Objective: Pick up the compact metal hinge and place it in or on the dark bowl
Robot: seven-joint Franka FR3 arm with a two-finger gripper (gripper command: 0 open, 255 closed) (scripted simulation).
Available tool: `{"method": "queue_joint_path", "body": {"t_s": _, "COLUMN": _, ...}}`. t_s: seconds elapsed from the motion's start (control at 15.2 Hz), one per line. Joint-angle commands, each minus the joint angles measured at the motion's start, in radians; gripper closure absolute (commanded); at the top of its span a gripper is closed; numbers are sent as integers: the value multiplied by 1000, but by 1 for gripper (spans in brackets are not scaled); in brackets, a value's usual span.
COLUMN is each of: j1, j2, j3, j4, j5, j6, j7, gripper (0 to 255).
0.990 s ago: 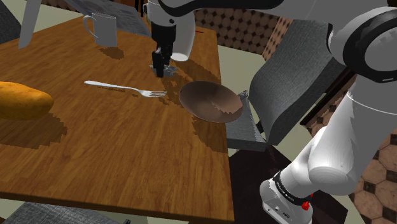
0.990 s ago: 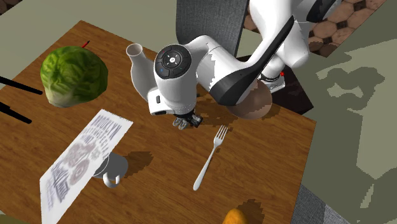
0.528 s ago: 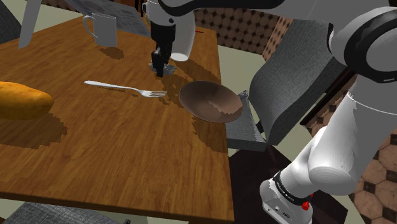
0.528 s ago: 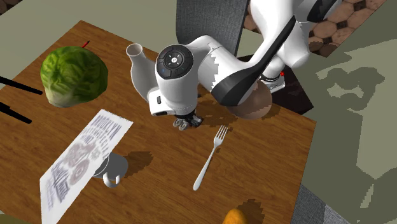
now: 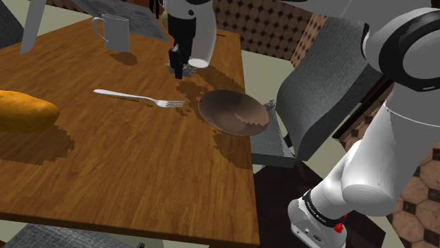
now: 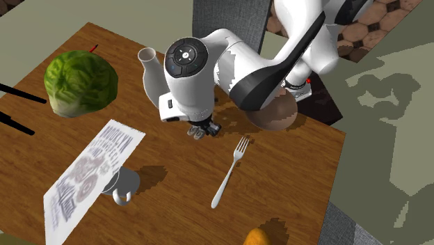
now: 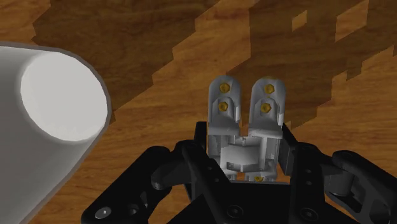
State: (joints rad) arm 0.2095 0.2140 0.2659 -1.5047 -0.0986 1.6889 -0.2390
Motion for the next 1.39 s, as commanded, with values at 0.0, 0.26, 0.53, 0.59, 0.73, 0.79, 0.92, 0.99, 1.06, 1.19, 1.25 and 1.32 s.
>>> {"method": "queue_joint_path", "body": {"t_s": 0.0, "j1": 1, "j2": 3, "j3": 0, "j4": 33, "j5": -1, "j6": -30, "j7": -2, "gripper": 255}}
{"method": "queue_joint_path", "body": {"t_s": 0.26, "j1": 5, "j2": 14, "j3": 1, "j4": 101, "j5": -3, "j6": -89, "j7": -3, "gripper": 255}}
{"method": "queue_joint_path", "body": {"t_s": 0.53, "j1": 10, "j2": 29, "j3": 2, "j4": 178, "j5": -7, "j6": -150, "j7": -4, "gripper": 255}}
{"method": "queue_joint_path", "body": {"t_s": 0.59, "j1": 12, "j2": 34, "j3": 3, "j4": 198, "j5": -9, "j6": -165, "j7": -4, "gripper": 255}}
{"method": "queue_joint_path", "body": {"t_s": 0.73, "j1": 15, "j2": 46, "j3": 3, "j4": 242, "j5": -12, "j6": -198, "j7": -4, "gripper": 255}}
{"method": "queue_joint_path", "body": {"t_s": 0.79, "j1": 17, "j2": 52, "j3": 4, "j4": 264, "j5": -14, "j6": -214, "j7": -4, "gripper": 255}}
{"method": "queue_joint_path", "body": {"t_s": 0.92, "j1": 22, "j2": 66, "j3": 4, "j4": 313, "j5": -18, "j6": -249, "j7": -4, "gripper": 255}}
{"method": "queue_joint_path", "body": {"t_s": 0.99, "j1": 25, "j2": 74, "j3": 5, "j4": 338, "j5": -20, "j6": -267, "j7": -4, "gripper": 255}}
{"method": "queue_joint_path", "body": {"t_s": 1.06, "j1": 28, "j2": 83, "j3": 5, "j4": 365, "j5": -23, "j6": -285, "j7": -4, "gripper": 255}}
{"method": "queue_joint_path", "body": {"t_s": 1.19, "j1": 21, "j2": 29, "j3": 8, "j4": 291, "j5": -9, "j6": -263, "j7": 0, "gripper": 255}}
{"method": "queue_joint_path", "body": {"t_s": 1.25, "j1": 16, "j2": -22, "j3": 10, "j4": 221, "j5": 4, "j6": -243, "j7": 4, "gripper": 255}}
{"method": "queue_joint_path", "body": {"t_s": 1.32, "j1": 12, "j2": -70, "j3": 13, "j4": 157, "j5": 17, "j6": -226, "j7": 7, "gripper": 255}}
